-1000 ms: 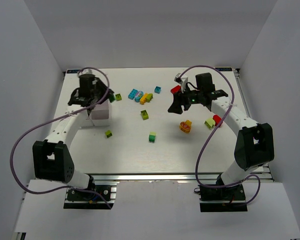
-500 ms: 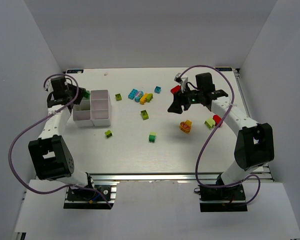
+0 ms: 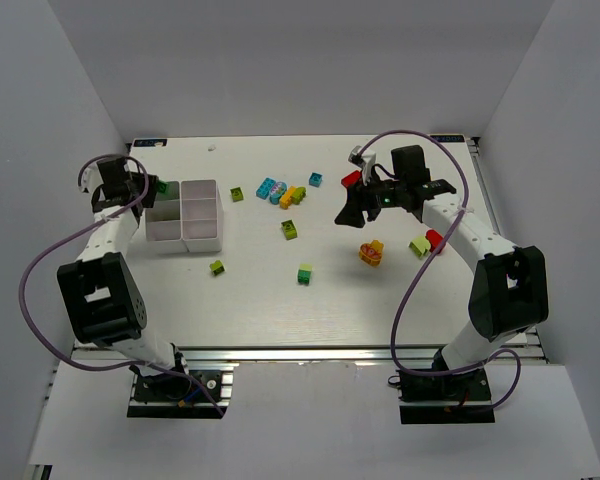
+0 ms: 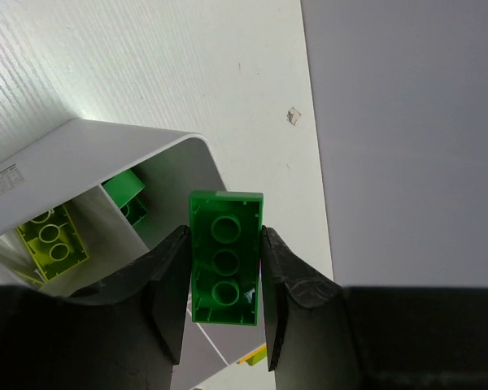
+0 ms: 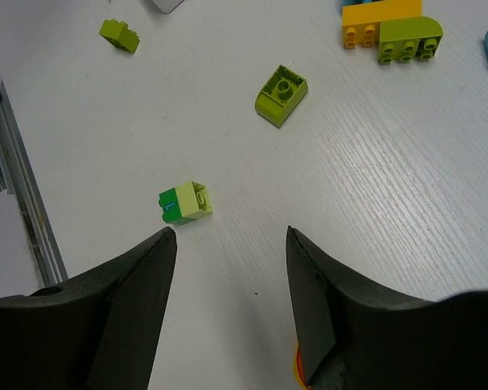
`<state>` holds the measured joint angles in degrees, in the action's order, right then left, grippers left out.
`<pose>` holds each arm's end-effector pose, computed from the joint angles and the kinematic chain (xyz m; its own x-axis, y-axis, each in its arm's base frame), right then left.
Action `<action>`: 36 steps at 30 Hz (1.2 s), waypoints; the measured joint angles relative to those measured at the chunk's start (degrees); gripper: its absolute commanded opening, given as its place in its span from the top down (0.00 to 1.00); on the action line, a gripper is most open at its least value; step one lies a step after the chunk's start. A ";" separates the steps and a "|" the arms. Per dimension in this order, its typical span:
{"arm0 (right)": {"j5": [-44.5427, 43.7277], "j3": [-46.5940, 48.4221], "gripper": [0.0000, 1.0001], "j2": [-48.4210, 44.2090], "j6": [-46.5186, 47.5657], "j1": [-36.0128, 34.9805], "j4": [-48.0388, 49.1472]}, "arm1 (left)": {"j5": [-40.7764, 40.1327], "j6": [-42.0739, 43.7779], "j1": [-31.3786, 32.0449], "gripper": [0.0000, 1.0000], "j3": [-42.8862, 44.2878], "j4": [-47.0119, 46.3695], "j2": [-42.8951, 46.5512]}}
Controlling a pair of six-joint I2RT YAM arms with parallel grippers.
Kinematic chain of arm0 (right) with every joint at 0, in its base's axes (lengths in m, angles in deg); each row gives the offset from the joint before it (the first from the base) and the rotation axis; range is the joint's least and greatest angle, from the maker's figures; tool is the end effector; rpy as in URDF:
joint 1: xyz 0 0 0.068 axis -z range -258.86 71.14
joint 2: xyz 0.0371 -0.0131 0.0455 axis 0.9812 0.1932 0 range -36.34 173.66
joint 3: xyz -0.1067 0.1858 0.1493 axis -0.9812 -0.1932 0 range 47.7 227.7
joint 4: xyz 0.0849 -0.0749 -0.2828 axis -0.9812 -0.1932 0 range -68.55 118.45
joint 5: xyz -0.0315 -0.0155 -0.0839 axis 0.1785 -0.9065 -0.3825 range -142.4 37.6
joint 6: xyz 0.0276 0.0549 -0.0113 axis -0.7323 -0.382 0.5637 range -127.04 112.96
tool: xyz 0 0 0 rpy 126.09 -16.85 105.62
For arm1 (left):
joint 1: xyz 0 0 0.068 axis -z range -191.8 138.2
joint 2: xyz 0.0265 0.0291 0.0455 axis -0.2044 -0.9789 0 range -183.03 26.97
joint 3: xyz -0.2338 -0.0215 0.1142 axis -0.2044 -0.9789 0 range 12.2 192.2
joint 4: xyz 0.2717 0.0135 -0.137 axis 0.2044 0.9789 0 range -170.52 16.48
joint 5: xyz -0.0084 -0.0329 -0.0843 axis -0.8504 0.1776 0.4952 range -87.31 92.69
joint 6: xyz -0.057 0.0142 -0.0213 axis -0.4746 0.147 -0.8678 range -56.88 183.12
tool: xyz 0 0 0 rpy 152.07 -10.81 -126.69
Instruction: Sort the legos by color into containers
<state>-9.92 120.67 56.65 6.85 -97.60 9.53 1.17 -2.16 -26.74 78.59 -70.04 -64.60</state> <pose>0.3795 0.1627 0.2534 -0.4014 -0.3231 -0.8570 -0.8558 0.4657 0.2253 0.3999 0.1080 0.2251 0.0176 -0.9352 -0.3538 -0.6280 0.2650 -0.7317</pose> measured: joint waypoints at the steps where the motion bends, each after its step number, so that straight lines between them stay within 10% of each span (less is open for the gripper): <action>1: 0.11 0.00 0.38 0.00 0.00 0.00 0.09 | 0.00 -0.39 0.00 0.81 0.00 -0.17 -0.57; 12: 0.22 -0.13 0.38 -0.04 0.00 0.00 0.94 | -0.02 -2.10 0.00 0.50 0.00 -1.68 -1.97; 28: 2.12 -0.52 0.36 -0.31 1.29 0.02 0.63 | 0.26 -2.05 0.00 0.44 -0.02 -1.64 -1.92; 36: 11.80 -0.17 0.28 -0.70 38.14 -1.40 -17.88 | 5.38 6.58 0.00 0.54 -1.22 -0.83 4.94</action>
<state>1.88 120.49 55.95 45.00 -99.00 -8.35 6.55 4.42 -26.74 77.36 -70.87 -59.66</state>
